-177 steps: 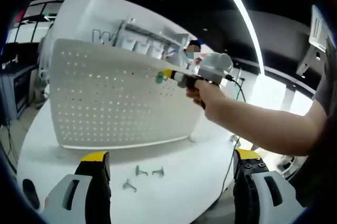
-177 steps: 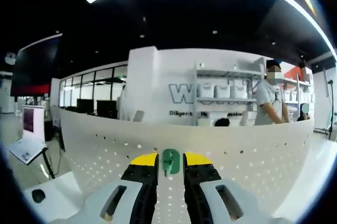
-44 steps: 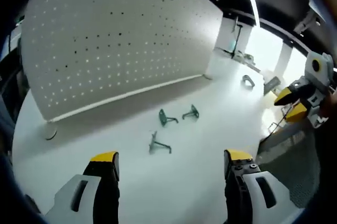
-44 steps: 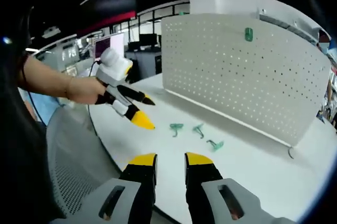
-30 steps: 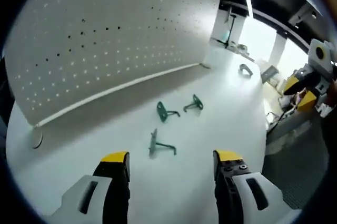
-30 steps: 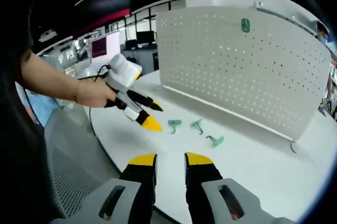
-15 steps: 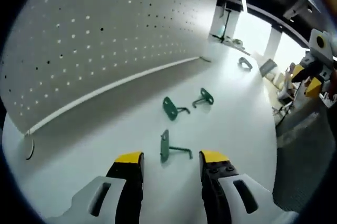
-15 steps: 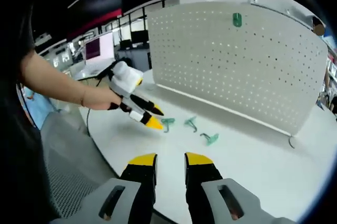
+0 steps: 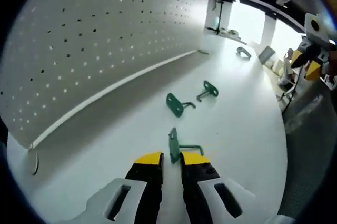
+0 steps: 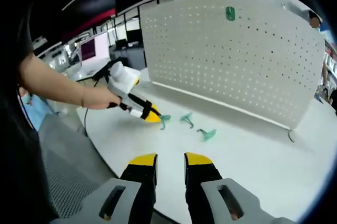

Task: Insert the hook assembly into the mounting plate slot until the hook locks in place.

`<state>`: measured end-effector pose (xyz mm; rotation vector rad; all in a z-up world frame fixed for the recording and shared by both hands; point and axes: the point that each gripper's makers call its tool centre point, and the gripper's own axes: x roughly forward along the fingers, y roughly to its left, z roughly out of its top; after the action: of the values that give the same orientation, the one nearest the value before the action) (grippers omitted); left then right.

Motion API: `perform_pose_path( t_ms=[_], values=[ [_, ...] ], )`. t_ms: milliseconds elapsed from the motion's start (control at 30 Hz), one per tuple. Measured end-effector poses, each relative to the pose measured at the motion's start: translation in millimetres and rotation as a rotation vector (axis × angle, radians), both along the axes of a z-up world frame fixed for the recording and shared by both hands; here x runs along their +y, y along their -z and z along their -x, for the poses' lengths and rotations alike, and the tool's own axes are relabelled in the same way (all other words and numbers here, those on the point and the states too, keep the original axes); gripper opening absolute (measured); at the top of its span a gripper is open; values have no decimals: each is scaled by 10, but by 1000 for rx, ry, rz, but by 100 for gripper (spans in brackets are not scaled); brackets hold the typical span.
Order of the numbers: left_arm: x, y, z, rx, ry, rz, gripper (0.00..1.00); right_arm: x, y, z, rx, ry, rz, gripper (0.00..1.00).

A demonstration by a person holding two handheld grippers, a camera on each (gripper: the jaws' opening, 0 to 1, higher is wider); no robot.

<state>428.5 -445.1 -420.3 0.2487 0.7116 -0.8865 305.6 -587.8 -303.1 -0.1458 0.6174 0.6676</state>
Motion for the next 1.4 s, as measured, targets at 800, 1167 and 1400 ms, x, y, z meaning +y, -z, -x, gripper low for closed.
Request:
perform_pose_path(
  t_ms=[800, 1167, 1400],
  values=[
    [27, -285, -40, -20, 4, -75, 2, 39, -25, -36, -16, -2, -5, 18],
    [34, -781, 122, -49, -7, -83, 1, 116, -125, -3, -48, -29, -15, 19],
    [-35, -1124, 321, -95, 25, -118, 1, 176, -256, 37, -88, -52, -16, 19]
  ],
)
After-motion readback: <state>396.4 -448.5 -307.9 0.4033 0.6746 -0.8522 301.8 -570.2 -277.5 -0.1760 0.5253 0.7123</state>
